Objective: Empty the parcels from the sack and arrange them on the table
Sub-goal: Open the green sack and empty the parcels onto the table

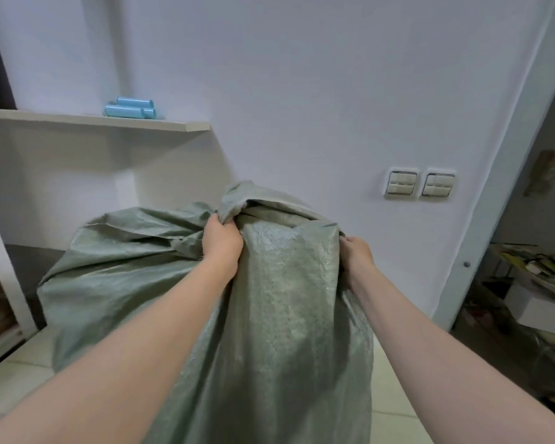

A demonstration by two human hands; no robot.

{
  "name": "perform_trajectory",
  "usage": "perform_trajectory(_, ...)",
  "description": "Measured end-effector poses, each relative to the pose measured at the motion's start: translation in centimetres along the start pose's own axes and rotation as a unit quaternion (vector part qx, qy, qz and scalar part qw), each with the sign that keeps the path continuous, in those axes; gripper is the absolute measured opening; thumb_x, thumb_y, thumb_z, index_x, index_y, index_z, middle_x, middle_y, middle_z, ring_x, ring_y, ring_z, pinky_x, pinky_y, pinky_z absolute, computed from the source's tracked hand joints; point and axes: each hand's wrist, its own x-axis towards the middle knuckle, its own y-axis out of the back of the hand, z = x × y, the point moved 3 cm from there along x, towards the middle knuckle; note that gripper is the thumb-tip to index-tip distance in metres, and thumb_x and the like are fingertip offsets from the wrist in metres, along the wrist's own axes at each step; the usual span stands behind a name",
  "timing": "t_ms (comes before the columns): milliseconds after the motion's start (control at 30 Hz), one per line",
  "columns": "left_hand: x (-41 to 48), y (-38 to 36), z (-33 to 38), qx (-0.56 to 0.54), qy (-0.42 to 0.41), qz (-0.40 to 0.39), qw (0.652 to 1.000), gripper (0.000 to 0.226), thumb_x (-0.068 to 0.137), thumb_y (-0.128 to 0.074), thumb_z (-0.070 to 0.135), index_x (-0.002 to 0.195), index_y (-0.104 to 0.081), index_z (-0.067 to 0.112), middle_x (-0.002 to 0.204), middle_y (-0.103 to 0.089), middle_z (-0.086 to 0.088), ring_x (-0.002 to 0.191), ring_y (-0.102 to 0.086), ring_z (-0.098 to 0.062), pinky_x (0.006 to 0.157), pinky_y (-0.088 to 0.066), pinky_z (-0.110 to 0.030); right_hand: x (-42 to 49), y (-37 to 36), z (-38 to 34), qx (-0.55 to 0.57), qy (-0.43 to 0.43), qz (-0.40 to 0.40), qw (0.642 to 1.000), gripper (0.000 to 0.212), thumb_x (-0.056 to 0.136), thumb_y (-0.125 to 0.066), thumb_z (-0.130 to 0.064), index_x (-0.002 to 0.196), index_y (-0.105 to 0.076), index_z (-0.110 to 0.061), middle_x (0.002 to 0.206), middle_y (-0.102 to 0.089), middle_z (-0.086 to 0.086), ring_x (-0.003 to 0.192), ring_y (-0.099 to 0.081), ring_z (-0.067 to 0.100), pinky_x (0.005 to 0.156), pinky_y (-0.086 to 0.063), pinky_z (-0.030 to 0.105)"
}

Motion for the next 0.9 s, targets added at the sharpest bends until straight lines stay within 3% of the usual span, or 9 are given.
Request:
perform_trajectory(100, 0.1, -0.4, 1.3, -0.178, 0.016, -0.031, 0.983, 0.021, 0.098, -0.039, 0.014, 0.103, -0.059, 0.018, 0.1, -0.064, -0.011, 0.099, -0.061, -0.027, 0.089, -0.051, -0.04, -2.9, -1.7, -1.2, 0.155, -0.002, -0.08, 0.985, 0.024, 0.094, -0.049, -0.009, 0.071, -0.052, -0.018, 0.067, -0.054, 0.003, 0.062, -0.05, 0.019, 0.057, -0.045, 0.03)
perform_trajectory(200, 0.5, -0.7, 3.5, -0.282, -0.011, -0.05, 0.958, 0.024, 0.096, -0.042, 0.011, 0.106, -0.063, 0.018, 0.106, -0.068, -0.015, 0.103, -0.064, -0.031, 0.097, -0.052, -0.044, -4.1, -3.1, -2.0, 0.297, 0.023, -0.148, 0.943, 0.016, 0.084, -0.056, -0.007, 0.074, -0.049, -0.016, 0.064, -0.046, 0.004, 0.058, -0.042, 0.018, 0.058, -0.038, 0.03)
perform_trajectory(367, 1.4, -0.4, 6.1, -0.337, -0.073, -0.103, 0.933, 0.025, 0.1, -0.041, 0.011, 0.112, -0.062, 0.018, 0.116, -0.066, -0.019, 0.113, -0.061, -0.035, 0.099, -0.05, -0.049, -2.8, -3.9, -3.8, 0.286, 0.068, -0.113, 0.949, 0.005, 0.096, -0.051, -0.006, 0.095, -0.054, -0.01, 0.077, -0.056, 0.004, 0.058, -0.056, 0.011, 0.051, -0.051, 0.022)
perform_trajectory(433, 1.3, -0.7, 6.3, -0.339, -0.087, -0.133, 0.927, 0.024, 0.1, -0.043, 0.011, 0.113, -0.062, 0.019, 0.115, -0.067, -0.018, 0.112, -0.062, -0.034, 0.097, -0.051, -0.048, -2.3, -4.0, -3.7, 0.276, 0.068, -0.126, 0.95, 0.013, 0.098, -0.05, -0.006, 0.089, -0.054, -0.015, 0.075, -0.056, 0.0, 0.058, -0.056, 0.009, 0.051, -0.051, 0.023)
perform_trajectory(533, 1.4, -1.5, 4.8, -0.289, -0.085, -0.136, 0.944, 0.022, 0.101, -0.044, 0.011, 0.114, -0.061, 0.018, 0.108, -0.069, -0.011, 0.102, -0.066, -0.024, 0.091, -0.053, -0.038, -2.4, -3.8, -3.1, 0.181, 0.061, -0.179, 0.965, 0.029, 0.1, -0.04, 0.003, 0.084, -0.052, -0.018, 0.078, -0.055, -0.001, 0.066, -0.055, 0.011, 0.053, -0.051, 0.022)
perform_trajectory(667, 2.7, -2.3, 1.4, -0.188, -0.058, -0.108, 0.974, 0.017, 0.099, -0.049, 0.02, 0.11, -0.062, 0.022, 0.103, -0.07, -0.001, 0.101, -0.065, -0.018, 0.09, -0.053, -0.036, -1.6, -3.2, -2.0, 0.11, -0.02, -0.215, 0.97, 0.017, 0.095, -0.051, -0.011, 0.079, -0.056, -0.011, 0.067, -0.053, 0.003, 0.052, -0.05, 0.013, 0.053, -0.042, 0.027)
perform_trajectory(700, 2.9, -2.4, 0.6, -0.159, -0.056, -0.104, 0.98, 0.015, 0.098, -0.05, 0.022, 0.107, -0.062, 0.023, 0.101, -0.069, -0.001, 0.1, -0.064, -0.019, 0.09, -0.052, -0.037, -1.3, -2.6, -1.7, 0.077, -0.035, -0.194, 0.977, 0.011, 0.092, -0.051, -0.013, 0.086, -0.06, -0.011, 0.073, -0.053, 0.006, 0.058, -0.048, 0.015, 0.058, -0.041, 0.03)
perform_trajectory(800, 2.6, -2.3, -1.3, -0.013, -0.086, -0.083, 0.993, 0.016, 0.097, -0.05, 0.024, 0.106, -0.061, 0.018, 0.1, -0.066, -0.004, 0.102, -0.061, -0.026, 0.091, -0.049, -0.037, -1.7, -0.5, -0.9, 0.045, -0.052, -0.172, 0.983, 0.028, 0.091, -0.045, -0.023, 0.106, -0.067, -0.013, 0.092, -0.059, 0.009, 0.08, -0.051, 0.024, 0.071, -0.048, 0.041)
perform_trajectory(900, 1.8, -1.9, -2.0, 0.087, -0.102, -0.086, 0.987, 0.024, 0.095, -0.053, 0.027, 0.115, -0.057, 0.014, 0.108, -0.067, -0.009, 0.106, -0.06, -0.031, 0.093, -0.048, -0.04, -2.6, 1.7, -1.1, 0.055, -0.071, -0.172, 0.981, 0.044, 0.097, -0.04, -0.056, 0.105, -0.067, -0.022, 0.101, -0.064, 0.001, 0.091, -0.058, 0.024, 0.085, -0.047, 0.046)
